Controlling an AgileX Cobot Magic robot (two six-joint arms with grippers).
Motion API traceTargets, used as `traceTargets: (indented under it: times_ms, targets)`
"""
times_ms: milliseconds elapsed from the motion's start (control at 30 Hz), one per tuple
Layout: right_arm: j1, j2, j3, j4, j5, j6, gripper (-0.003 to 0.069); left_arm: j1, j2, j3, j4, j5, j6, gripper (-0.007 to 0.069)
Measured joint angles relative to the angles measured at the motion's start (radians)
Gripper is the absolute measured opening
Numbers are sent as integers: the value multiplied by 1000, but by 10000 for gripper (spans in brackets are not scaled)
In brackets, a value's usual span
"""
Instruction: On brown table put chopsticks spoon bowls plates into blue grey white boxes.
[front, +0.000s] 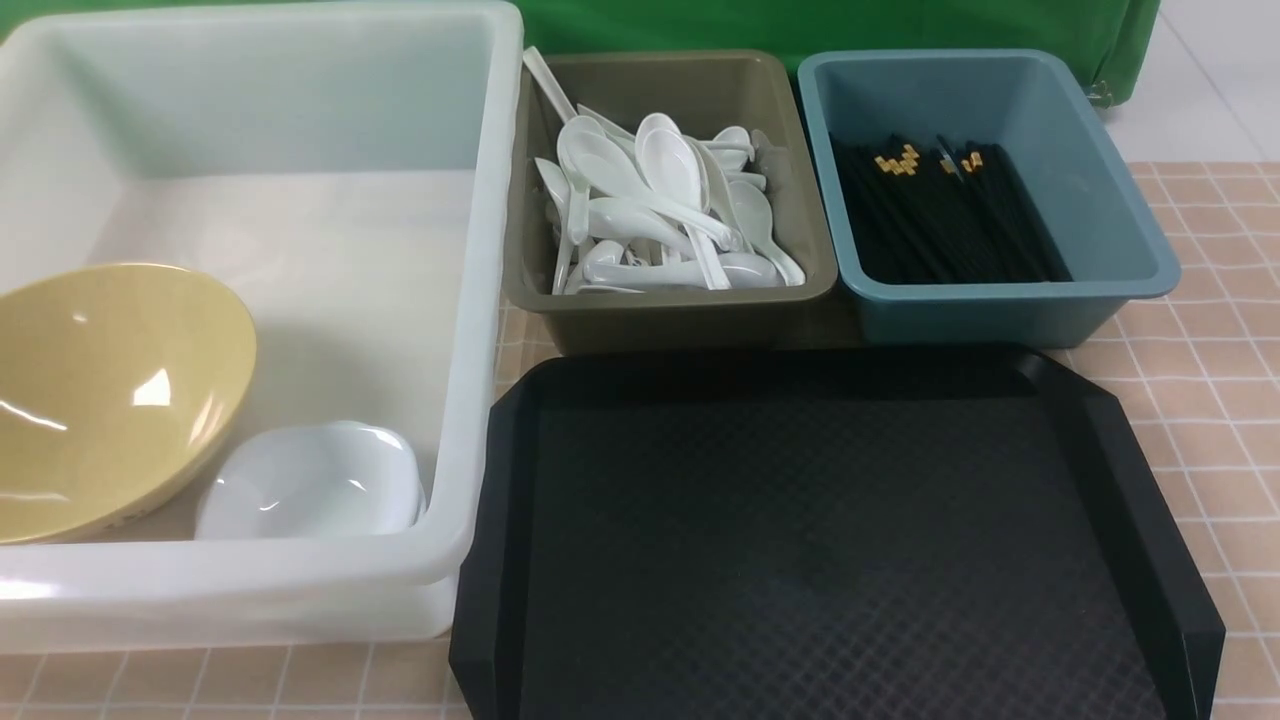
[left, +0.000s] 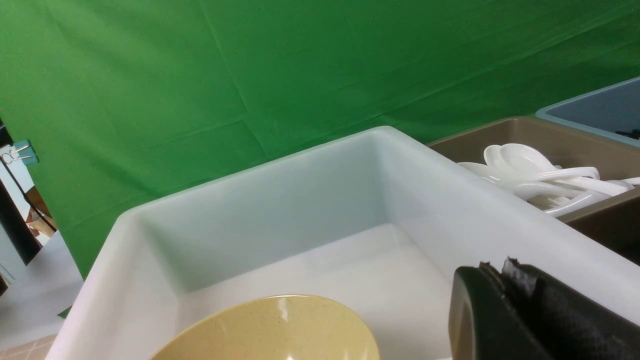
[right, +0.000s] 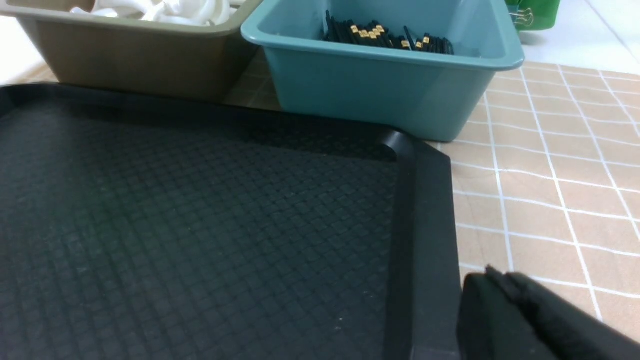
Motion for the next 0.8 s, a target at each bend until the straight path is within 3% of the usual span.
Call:
traceTargets:
  times_ms: [200,333,467,633,800]
  targets:
    - [0,0,0,0,2,0,47,20,0,46,-6,-10,-7,4]
    - [0,0,-1,1,5,0,47,122,0,89,-133,-27,-203,4]
    - [0,0,-1,1,7,0,48,168,0,168,-111,-43,-330,4]
    - [0,0,-1,1,8,0,48,172,0,275,-116,25,-334,4]
    - [0,0,-1,2,8,0,48,172,0,279,-146,32,-248,4]
